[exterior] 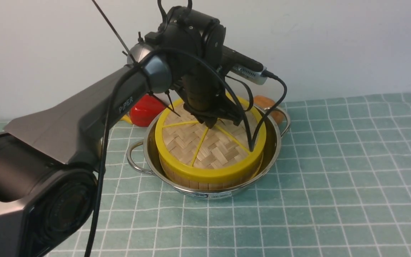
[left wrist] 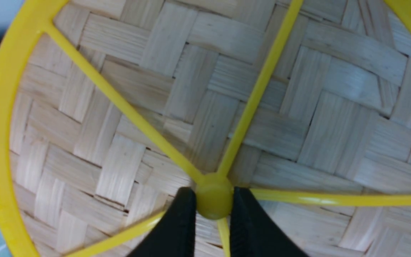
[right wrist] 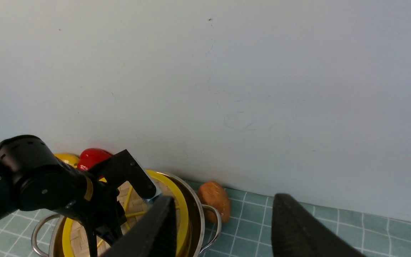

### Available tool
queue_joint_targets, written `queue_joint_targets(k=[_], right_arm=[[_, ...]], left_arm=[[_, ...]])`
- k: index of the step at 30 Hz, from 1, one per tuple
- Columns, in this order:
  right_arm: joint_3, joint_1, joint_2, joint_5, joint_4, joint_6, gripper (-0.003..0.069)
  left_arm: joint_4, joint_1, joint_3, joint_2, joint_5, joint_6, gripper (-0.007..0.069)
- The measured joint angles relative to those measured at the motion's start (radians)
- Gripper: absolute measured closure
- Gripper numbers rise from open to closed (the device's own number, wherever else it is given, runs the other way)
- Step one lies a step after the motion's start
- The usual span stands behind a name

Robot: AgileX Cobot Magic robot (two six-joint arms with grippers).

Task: Place the steamer in the pot on the blue tablecloth, and put the lid on the steamer.
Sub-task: 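Place the yellow bamboo steamer lid onto the steamer in the pot with the left gripper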

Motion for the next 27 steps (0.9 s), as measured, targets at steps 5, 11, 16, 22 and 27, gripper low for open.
queue_joint_targets(k=[5, 11, 16, 22, 27], right_arm=[[0.000, 0.000, 0.000, 0.000, 0.002, 0.000, 0.0291], [0.000, 0.000, 0.000, 0.000, 0.002, 0.000, 0.0291], [0.000, 0.000, 0.000, 0.000, 0.002, 0.000, 0.0291], [0.000, 0.000, 0.000, 0.000, 0.001, 0.000, 0.0291], [0.000, 0.000, 0.000, 0.000, -0.008, -0.009, 0.0291]], left_arm=[[0.004, 0.000, 0.000, 0.002, -0.009, 0.000, 0.0518], [0.005, 0.000, 0.000, 0.002, -0.009, 0.000, 0.0518], [0.002, 0.000, 0.000, 0.002, -0.010, 0.000, 0.0518], [-0.005, 0.000, 0.000, 0.002, -0.013, 0.005, 0.0487], [0.018, 0.000, -0.045, 0.005, -0.005, 0.027, 0.0235]])
